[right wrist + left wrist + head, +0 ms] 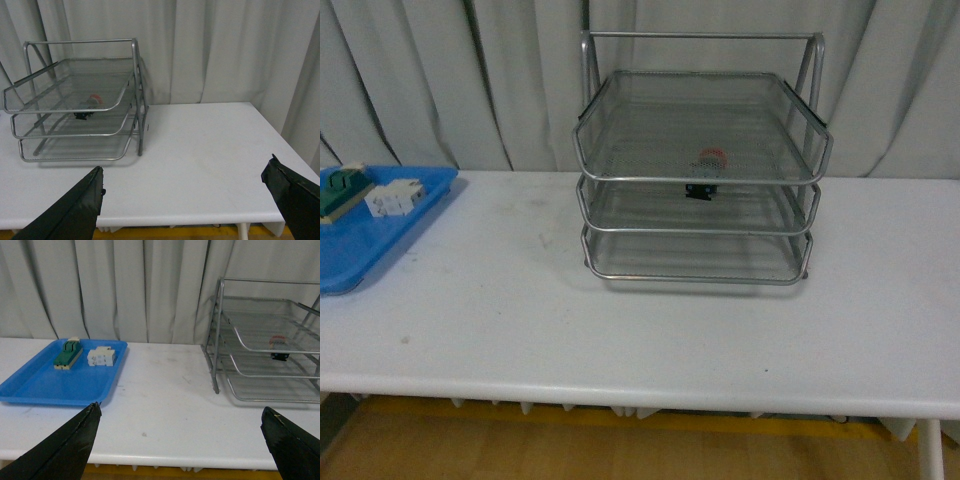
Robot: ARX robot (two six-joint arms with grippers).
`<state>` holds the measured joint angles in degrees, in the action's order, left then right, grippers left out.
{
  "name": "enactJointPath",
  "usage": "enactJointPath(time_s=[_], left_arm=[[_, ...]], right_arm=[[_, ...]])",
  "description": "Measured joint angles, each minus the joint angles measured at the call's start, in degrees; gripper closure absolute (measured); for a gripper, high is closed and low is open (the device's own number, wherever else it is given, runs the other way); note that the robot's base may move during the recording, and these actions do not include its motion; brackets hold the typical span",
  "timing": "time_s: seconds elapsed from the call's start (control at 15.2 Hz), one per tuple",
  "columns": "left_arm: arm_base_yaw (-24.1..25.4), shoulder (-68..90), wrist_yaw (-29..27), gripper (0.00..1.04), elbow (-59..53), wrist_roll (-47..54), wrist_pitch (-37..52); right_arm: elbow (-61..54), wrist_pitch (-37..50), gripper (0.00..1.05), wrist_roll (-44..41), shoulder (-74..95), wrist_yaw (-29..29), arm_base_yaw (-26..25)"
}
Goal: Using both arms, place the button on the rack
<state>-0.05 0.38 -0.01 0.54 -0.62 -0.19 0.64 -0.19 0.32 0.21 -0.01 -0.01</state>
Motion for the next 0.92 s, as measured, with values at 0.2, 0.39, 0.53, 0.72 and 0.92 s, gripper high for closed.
enactJointPath(time_s=[0.2,0.39,0.53,0.72,0.92], left_arm=[[0.0,0.0,0.0,0.07,0.0,0.0,0.0],[0.0,0.0,0.0,0.07,0.0,0.0,0.0],[0.0,0.0,0.0,0.07,0.0,0.0,0.0],[0.0,0.0,0.0,0.07,0.0,0.0,0.0],[0.0,0.0,0.0,0.07,0.0,0.0,0.0]], right_arm=[[0.0,-0.02,0.06,0.0,0.0,0.02,0.0],[0.0,-0.02,0.06,0.0,0.0,0.0,0.0],[0.0,0.0,0.06,0.0,0.0,0.0,0.0],[0.0,0.0,0.06,0.0,0.0,0.02,0.0],[0.0,-0.02,0.06,0.0,0.0,0.0,0.0]])
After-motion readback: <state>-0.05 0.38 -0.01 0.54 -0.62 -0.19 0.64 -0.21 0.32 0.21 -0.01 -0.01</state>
